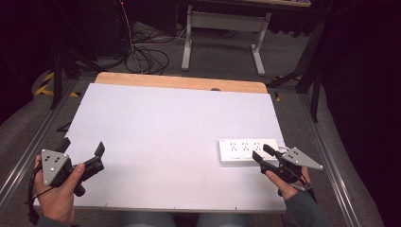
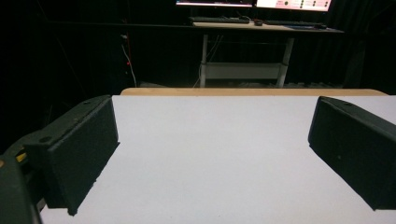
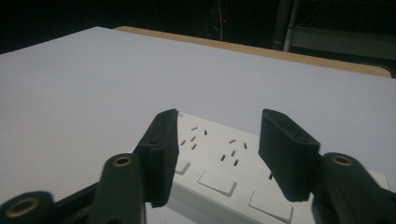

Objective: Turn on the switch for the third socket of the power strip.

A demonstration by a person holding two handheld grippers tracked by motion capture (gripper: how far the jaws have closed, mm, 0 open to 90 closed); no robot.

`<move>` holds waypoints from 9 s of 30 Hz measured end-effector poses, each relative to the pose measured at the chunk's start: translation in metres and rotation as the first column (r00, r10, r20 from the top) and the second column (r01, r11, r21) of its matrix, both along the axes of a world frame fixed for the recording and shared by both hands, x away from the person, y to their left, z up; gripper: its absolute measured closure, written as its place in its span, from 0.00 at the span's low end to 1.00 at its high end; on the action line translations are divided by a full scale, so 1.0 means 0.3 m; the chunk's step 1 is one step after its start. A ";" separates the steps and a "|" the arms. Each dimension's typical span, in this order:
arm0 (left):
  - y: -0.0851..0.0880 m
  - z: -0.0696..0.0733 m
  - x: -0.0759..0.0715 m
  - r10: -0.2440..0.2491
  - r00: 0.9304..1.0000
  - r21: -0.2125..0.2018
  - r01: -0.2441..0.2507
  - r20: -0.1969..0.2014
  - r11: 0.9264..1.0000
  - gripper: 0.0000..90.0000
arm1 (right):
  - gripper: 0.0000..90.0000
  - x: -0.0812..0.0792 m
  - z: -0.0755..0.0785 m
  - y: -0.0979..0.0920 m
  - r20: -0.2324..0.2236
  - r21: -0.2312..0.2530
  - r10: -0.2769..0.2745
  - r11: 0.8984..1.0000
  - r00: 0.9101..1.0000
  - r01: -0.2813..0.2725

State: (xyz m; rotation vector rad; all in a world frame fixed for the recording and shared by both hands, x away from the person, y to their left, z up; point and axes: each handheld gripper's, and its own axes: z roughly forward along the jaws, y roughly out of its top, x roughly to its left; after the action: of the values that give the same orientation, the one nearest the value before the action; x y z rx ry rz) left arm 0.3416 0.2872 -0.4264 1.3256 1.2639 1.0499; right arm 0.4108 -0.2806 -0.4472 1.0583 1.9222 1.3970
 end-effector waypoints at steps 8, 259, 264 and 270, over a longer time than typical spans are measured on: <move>-0.002 0.000 0.000 -0.007 1.000 -0.003 0.007 0.000 1.000 0.02 | 0.84 -0.004 0.009 -0.011 -0.023 -0.028 0.007 1.000 1.000 -0.008; 0.003 -0.001 -0.013 -0.024 1.000 -0.003 0.024 -0.005 1.000 0.03 | 1.00 0.092 0.007 0.083 -0.002 -0.095 0.184 0.978 0.983 -0.183; 0.005 -0.001 -0.013 -0.023 1.000 -0.006 0.023 -0.006 1.000 0.03 | 1.00 0.085 0.014 0.080 0.016 -0.078 0.192 0.979 0.981 -0.190; 0.001 -0.002 -0.011 -0.027 1.000 -0.008 0.027 -0.003 1.000 0.03 | 1.00 0.084 0.017 0.076 0.031 -0.067 0.198 0.978 0.980 -0.196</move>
State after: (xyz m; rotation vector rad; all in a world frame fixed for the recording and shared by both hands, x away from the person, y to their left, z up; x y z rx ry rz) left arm 0.3383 0.2877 -0.4269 1.3350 1.2486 1.0232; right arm 0.4359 -0.2576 -0.4422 0.8238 2.0754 1.4389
